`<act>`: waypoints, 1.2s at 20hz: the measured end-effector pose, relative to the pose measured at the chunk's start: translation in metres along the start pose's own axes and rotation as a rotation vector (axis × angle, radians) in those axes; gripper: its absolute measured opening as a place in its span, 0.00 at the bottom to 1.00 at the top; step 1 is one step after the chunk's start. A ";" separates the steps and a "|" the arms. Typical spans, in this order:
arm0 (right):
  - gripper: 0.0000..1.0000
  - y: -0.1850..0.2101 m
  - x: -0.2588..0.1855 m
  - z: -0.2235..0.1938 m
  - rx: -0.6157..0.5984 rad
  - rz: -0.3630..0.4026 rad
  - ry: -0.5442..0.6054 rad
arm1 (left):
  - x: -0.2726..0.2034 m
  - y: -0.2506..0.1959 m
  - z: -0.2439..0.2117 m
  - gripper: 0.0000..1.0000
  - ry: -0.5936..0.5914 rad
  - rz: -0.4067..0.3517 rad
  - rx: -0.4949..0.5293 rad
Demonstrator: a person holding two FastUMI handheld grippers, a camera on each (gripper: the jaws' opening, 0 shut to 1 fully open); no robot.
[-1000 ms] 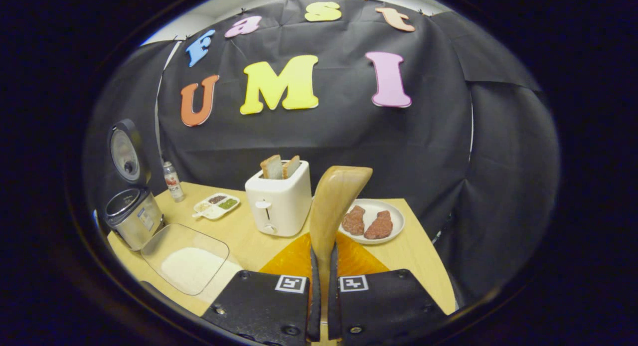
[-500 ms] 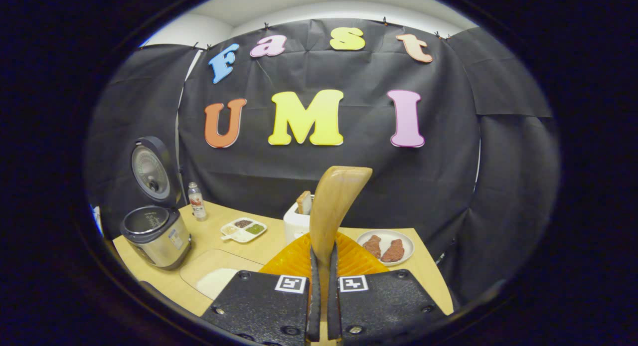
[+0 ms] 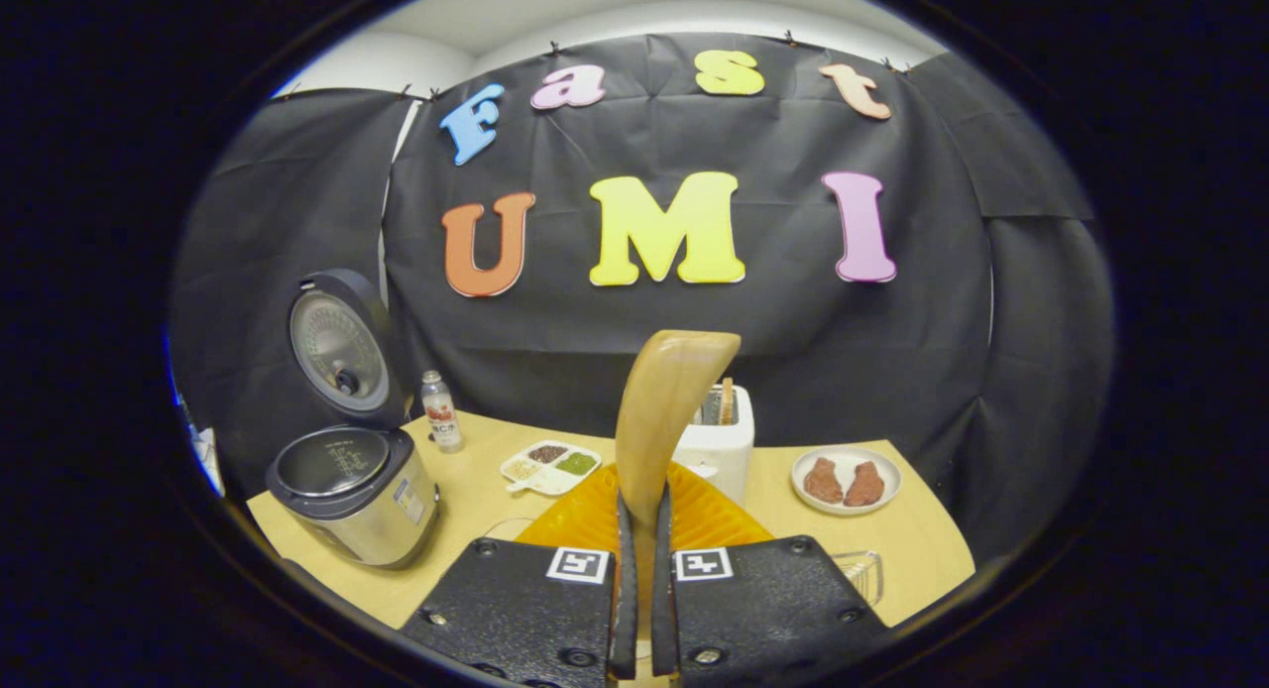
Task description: Close the left gripper, press the button to open the rice cooker; take a wooden spoon from the chopstick holder with the right hand, scoop a spoonful of rice and pour it into the rice cooker, then put the wooden spoon back into the chopstick holder.
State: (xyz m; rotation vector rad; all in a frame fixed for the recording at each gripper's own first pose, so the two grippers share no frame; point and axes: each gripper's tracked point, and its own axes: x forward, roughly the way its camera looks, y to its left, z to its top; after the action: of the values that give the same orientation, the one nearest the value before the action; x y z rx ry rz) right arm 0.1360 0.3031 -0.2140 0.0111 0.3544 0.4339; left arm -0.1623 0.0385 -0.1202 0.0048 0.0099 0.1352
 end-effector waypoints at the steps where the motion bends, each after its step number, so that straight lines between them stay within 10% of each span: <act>1: 0.11 0.006 0.006 -0.008 0.006 0.006 0.010 | 0.000 0.002 -0.001 0.96 0.004 0.002 -0.001; 13: 0.11 0.028 0.060 -0.127 0.112 -0.069 0.151 | 0.012 0.007 -0.027 0.97 0.061 0.018 -0.030; 17: 0.11 0.083 0.054 -0.138 0.413 0.162 0.277 | 0.013 0.006 -0.027 0.97 0.067 0.010 -0.019; 24: 0.11 0.056 0.062 -0.155 0.732 0.193 0.405 | 0.016 0.001 -0.034 0.97 0.083 0.002 -0.015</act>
State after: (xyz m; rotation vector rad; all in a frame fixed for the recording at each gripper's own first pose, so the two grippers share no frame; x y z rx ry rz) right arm 0.1136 0.3701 -0.3752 0.6824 0.9015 0.4764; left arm -0.1472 0.0422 -0.1540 -0.0160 0.0918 0.1377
